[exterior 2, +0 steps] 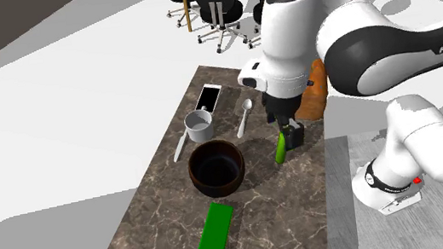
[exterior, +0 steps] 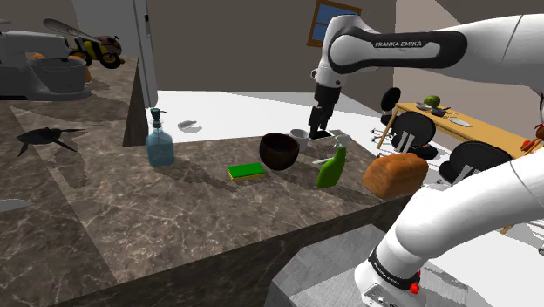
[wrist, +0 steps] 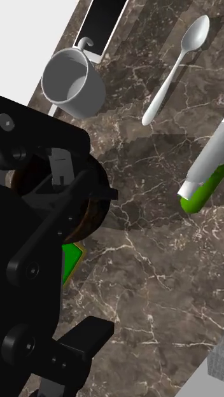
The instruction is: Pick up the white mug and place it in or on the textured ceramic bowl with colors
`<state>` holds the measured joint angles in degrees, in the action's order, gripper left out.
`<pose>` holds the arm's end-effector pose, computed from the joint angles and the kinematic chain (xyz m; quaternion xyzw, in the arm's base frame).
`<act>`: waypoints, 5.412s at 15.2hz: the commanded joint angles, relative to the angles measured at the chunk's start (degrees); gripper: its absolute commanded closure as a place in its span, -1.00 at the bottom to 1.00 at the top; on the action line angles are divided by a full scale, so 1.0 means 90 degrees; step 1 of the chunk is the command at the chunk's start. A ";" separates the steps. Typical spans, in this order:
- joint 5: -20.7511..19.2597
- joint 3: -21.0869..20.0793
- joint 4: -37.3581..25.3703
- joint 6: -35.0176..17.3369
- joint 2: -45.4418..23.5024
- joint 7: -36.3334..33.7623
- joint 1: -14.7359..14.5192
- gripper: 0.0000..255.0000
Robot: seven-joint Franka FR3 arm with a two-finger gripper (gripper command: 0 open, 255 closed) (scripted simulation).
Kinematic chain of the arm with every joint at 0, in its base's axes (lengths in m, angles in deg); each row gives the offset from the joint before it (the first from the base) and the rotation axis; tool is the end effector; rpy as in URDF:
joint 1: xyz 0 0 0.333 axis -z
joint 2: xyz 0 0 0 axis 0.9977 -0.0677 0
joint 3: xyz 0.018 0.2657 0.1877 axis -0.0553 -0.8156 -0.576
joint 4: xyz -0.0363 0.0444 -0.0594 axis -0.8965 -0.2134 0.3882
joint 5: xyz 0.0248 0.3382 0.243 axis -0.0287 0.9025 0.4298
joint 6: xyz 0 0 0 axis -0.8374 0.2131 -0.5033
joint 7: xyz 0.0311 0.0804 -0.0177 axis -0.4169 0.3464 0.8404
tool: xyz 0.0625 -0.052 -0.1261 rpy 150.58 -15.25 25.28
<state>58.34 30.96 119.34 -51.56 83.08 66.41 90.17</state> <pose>0.4106 -0.0517 0.4993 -0.9961 -0.0824 0.0315 0.0083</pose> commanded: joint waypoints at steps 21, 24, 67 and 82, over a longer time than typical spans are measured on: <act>-0.0290 0.0833 -0.2743 -0.2028 -0.4700 0.1286 0.0683 -1.00; -0.0235 0.0877 -0.3389 -0.2061 -0.5363 0.1433 0.0804 -1.00; -0.0262 0.0925 -0.3856 -0.1290 -0.5051 0.1521 0.0802 1.00; -0.0269 0.0939 -0.4938 -0.0068 -0.4904 0.1613 0.0804 1.00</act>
<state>55.93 39.41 75.44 -52.81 38.85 80.90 97.42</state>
